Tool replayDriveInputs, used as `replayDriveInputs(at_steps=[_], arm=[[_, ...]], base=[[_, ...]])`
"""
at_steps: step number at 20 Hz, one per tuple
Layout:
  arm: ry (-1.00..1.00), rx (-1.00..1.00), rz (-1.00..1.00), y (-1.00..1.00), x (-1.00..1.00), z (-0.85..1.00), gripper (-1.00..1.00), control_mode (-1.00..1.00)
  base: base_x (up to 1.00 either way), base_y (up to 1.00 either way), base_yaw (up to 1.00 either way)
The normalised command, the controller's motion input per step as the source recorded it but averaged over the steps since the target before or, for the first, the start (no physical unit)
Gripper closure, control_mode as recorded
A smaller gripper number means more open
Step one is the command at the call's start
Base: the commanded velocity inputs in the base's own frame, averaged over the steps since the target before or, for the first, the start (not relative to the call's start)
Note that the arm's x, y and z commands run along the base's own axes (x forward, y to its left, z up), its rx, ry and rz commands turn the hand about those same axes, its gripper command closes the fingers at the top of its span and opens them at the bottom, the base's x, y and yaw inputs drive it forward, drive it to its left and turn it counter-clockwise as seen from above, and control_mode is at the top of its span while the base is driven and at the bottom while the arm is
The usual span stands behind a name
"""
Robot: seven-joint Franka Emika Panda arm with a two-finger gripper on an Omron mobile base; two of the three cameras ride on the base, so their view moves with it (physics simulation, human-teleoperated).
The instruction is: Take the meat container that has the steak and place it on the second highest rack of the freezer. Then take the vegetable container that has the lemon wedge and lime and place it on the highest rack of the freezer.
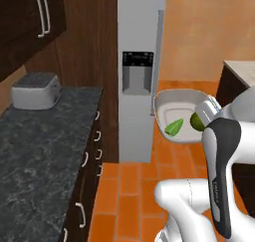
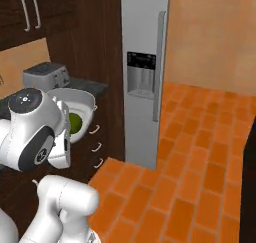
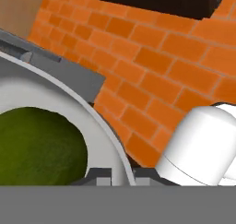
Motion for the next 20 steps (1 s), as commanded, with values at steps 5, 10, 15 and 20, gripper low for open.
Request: replayDriveInputs(at_steps=[5, 10, 15, 20], arm=[[0.0, 0.0, 0.0, 0.0, 0.0, 0.0, 1.0, 1.0], [0.0, 0.0, 0.0, 0.0, 0.0, 0.0, 1.0, 1.0], [0.0, 0.0, 0.0, 0.0, 0.0, 0.0, 1.0, 1.0], [0.0, 0.0, 0.0, 0.0, 0.0, 0.0, 1.0, 1.0]], base=[[0.39, -0.28, -0.75], [0.92, -0.46, -0.49], [1.0, -0.45, -0.3], [1.0, -0.48, -0.1]])
